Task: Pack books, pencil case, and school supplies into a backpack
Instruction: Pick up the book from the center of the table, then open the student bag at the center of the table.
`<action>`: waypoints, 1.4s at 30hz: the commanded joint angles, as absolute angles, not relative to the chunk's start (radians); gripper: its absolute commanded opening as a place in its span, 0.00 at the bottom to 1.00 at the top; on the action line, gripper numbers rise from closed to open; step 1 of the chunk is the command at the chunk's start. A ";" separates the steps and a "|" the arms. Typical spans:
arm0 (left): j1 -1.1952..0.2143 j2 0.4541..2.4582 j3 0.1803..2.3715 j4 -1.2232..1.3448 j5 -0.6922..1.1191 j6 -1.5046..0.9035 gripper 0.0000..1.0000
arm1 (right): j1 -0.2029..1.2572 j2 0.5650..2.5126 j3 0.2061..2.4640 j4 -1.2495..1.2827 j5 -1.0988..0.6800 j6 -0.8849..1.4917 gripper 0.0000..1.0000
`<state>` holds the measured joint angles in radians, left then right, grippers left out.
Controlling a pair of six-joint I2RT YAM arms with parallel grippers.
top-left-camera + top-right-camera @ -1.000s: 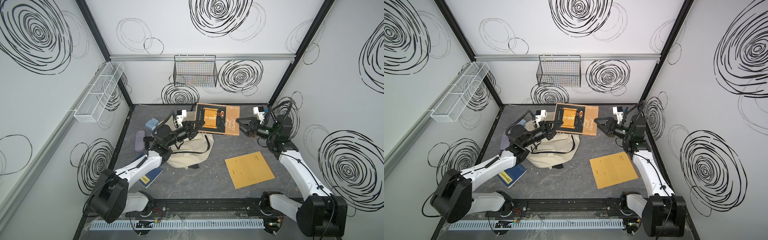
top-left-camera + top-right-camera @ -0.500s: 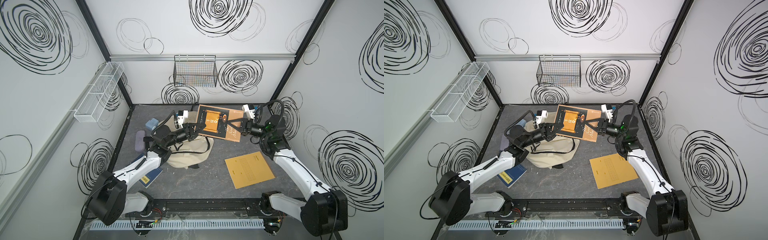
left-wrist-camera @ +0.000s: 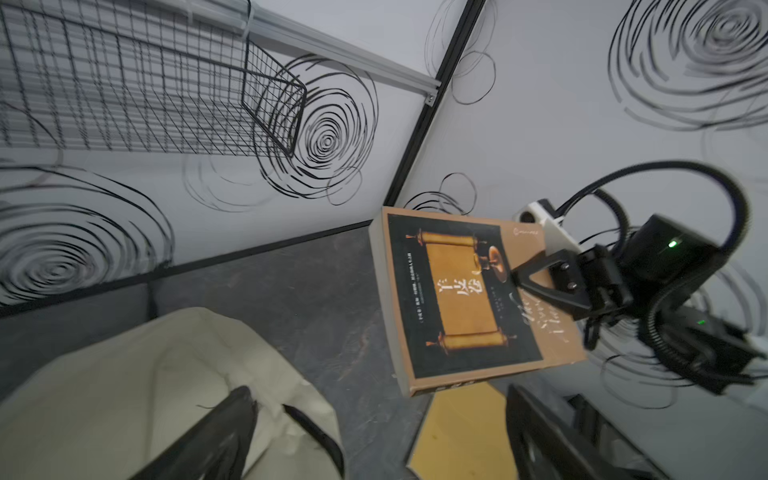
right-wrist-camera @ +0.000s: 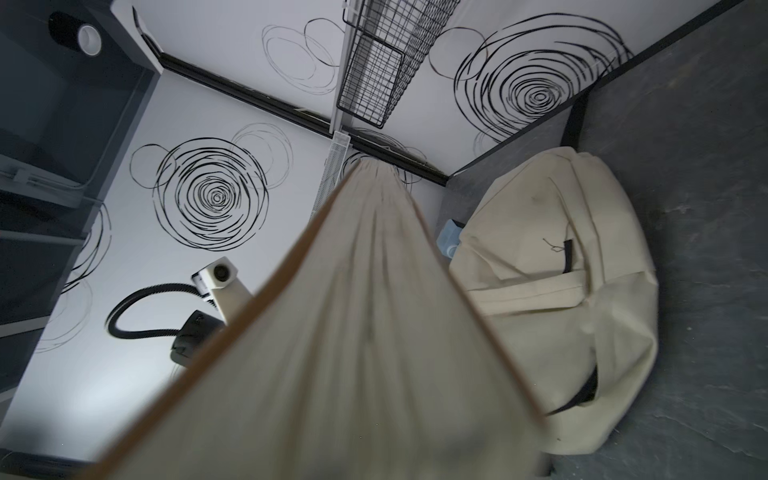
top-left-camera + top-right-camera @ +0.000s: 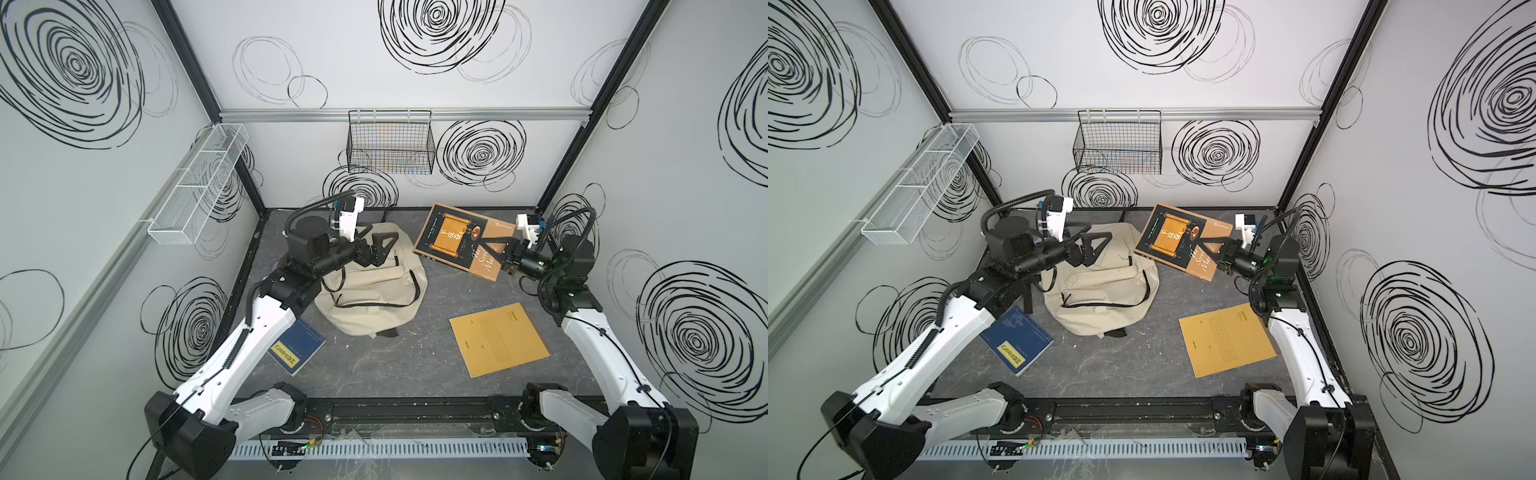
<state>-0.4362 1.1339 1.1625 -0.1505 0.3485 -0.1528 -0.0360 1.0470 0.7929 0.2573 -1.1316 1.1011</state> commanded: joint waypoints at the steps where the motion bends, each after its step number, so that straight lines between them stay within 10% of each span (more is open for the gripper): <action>1: -0.510 1.165 1.138 -0.458 0.171 0.418 0.96 | -0.021 1.012 0.754 0.180 -1.134 0.993 0.00; 15: -0.612 1.208 0.916 -0.463 0.104 0.804 0.97 | 0.014 0.959 0.706 -0.035 -1.053 0.797 0.00; 27: -0.653 1.344 0.936 -0.337 0.018 0.749 0.59 | 0.021 0.957 0.706 -0.032 -1.057 0.802 0.00; 33: -0.660 1.358 0.954 -0.355 0.049 0.740 0.06 | 0.015 0.950 0.701 -0.044 -1.046 0.798 0.00; 42: -0.641 1.286 1.023 -0.215 -0.016 0.501 0.00 | -0.007 0.946 0.783 -0.171 -0.965 0.793 0.00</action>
<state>-0.6487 1.3392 0.9417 -0.3477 0.0055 0.6430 0.0071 0.9733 0.7094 -0.1482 -0.9939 0.8032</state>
